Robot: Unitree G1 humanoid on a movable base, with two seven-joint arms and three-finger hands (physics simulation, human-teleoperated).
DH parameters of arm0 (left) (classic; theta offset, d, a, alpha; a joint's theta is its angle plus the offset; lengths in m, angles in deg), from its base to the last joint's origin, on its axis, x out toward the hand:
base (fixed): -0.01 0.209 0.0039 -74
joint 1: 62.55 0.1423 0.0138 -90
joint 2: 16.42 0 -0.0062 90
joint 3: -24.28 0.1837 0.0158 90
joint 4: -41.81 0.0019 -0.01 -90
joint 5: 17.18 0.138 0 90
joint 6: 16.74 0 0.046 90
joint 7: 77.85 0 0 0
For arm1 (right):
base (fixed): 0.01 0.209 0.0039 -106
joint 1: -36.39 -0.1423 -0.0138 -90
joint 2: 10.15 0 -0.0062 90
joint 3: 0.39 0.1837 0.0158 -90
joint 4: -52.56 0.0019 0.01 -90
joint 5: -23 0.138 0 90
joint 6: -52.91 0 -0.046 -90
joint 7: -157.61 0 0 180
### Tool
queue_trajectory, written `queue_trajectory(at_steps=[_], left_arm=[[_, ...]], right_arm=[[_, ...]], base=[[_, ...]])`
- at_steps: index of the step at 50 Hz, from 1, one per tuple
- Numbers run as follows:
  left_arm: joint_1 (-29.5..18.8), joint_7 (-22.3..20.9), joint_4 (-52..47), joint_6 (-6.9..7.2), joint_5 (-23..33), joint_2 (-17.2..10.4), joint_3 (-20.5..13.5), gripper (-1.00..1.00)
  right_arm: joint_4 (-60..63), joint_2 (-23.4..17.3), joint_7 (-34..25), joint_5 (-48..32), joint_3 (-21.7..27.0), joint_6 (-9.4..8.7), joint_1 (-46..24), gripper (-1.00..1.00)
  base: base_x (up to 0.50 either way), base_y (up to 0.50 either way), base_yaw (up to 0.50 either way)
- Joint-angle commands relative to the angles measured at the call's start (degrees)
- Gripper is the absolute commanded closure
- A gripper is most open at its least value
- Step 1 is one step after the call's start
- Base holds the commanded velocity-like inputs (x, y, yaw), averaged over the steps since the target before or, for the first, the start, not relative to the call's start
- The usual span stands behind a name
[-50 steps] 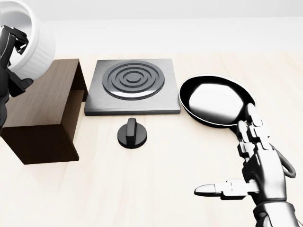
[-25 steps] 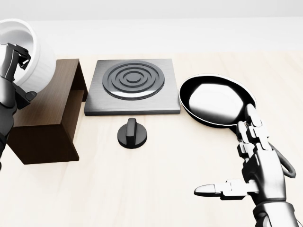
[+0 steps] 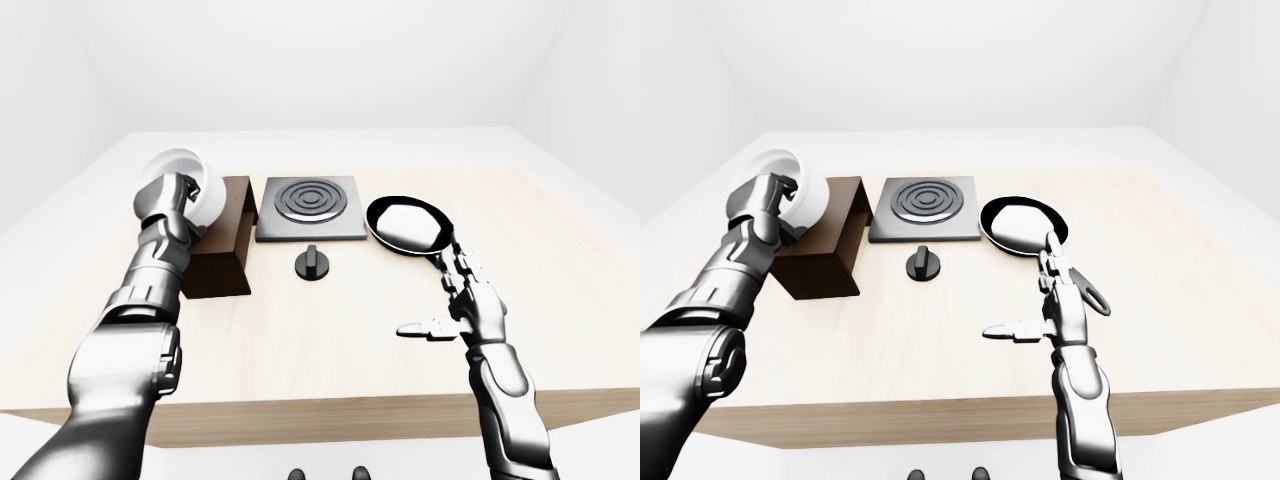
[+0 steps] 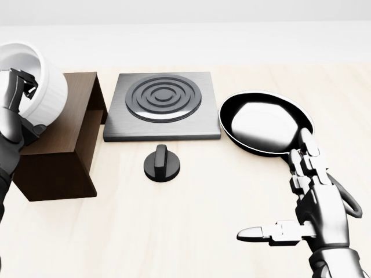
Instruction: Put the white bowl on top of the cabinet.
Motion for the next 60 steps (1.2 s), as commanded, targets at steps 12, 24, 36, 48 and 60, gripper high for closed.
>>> queue_trajectory(at_steps=[12,24,36,48,60], left_arm=[[-0.97,3.60,0.22,0.00,2.33,0.37,0.27,1.00],[-1.65,4.35,1.00,0.00,2.70,0.96,0.50,1.00],[-1.52,4.50,1.26,0.00,2.80,1.55,0.61,-1.00],[-1.26,4.13,0.95,0.00,2.53,1.44,0.47,-1.00],[-1.10,4.04,0.99,0.00,2.26,1.34,0.42,-1.00]], right_arm=[[-0.23,0.09,0.04,-0.30,-0.33,0.11,0.08,-1.00],[-0.76,0.10,0.02,-0.71,-0.61,0.38,-0.05,-1.00],[-0.91,0.08,0.01,-0.99,-0.82,0.55,0.07,-1.00],[-0.56,0.13,-0.14,-1.03,-0.70,0.56,0.32,-1.00],[-1.06,0.03,-0.12,-0.95,-0.62,0.56,-0.03,-1.00]], base=[[0.00,0.00,0.00],[0.00,0.00,0.00],[0.00,0.00,0.00],[0.00,0.00,0.00],[0.00,0.00,0.00]])
